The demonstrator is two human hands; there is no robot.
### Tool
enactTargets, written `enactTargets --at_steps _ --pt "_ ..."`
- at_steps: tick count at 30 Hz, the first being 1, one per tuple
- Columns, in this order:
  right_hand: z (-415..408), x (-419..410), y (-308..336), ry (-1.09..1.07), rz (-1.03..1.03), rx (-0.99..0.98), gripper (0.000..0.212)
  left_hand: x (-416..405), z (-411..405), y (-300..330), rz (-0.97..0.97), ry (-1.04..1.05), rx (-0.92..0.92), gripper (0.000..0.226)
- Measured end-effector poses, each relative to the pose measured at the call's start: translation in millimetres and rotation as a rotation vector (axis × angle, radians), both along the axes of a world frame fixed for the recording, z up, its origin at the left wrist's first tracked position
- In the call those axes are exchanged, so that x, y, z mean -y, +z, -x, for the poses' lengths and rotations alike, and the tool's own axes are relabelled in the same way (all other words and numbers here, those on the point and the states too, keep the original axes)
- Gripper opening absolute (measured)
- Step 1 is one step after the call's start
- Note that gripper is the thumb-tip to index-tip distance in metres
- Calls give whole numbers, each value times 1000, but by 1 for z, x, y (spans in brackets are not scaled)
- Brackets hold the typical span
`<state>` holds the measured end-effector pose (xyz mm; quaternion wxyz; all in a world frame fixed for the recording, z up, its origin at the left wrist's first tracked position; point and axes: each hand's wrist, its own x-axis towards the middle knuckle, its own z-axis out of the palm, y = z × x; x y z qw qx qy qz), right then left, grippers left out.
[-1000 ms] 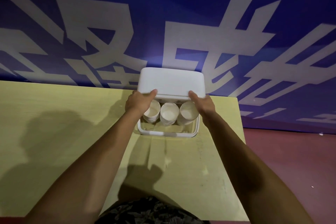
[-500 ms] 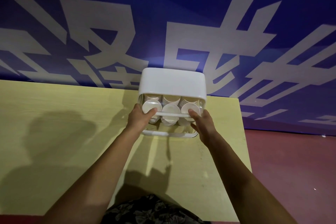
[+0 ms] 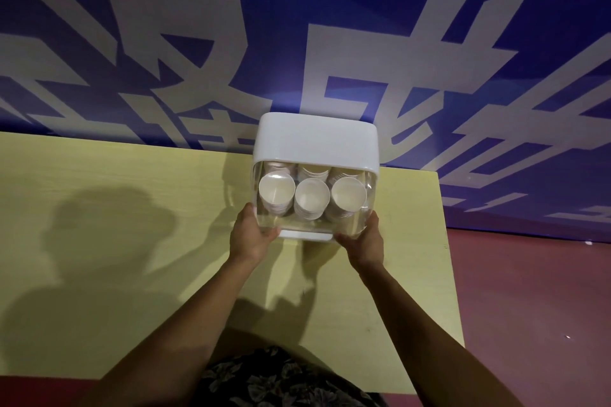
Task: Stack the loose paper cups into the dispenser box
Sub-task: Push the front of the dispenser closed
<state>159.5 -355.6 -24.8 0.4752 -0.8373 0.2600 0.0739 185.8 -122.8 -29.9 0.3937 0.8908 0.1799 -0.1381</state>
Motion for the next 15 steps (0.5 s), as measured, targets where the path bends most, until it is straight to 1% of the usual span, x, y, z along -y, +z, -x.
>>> enactTargets --at_steps 3,8,11,13,15 --pt "1 -1 -3 3 40 -3 70 1 4 -2 -59 -10 62 57" --pt "4 1 -3 38 89 -5 74 2 5 -4 -106 -31 114 57" --pt "4 1 3 54 89 -26 67 1 4 4 -143 -54 73 58" --pt "5 3 9 65 91 -50 61 -1 5 12 -161 -82 40 52" --pt "3 5 23 75 90 -17 56 -4 4 27 -160 -94 55 45"
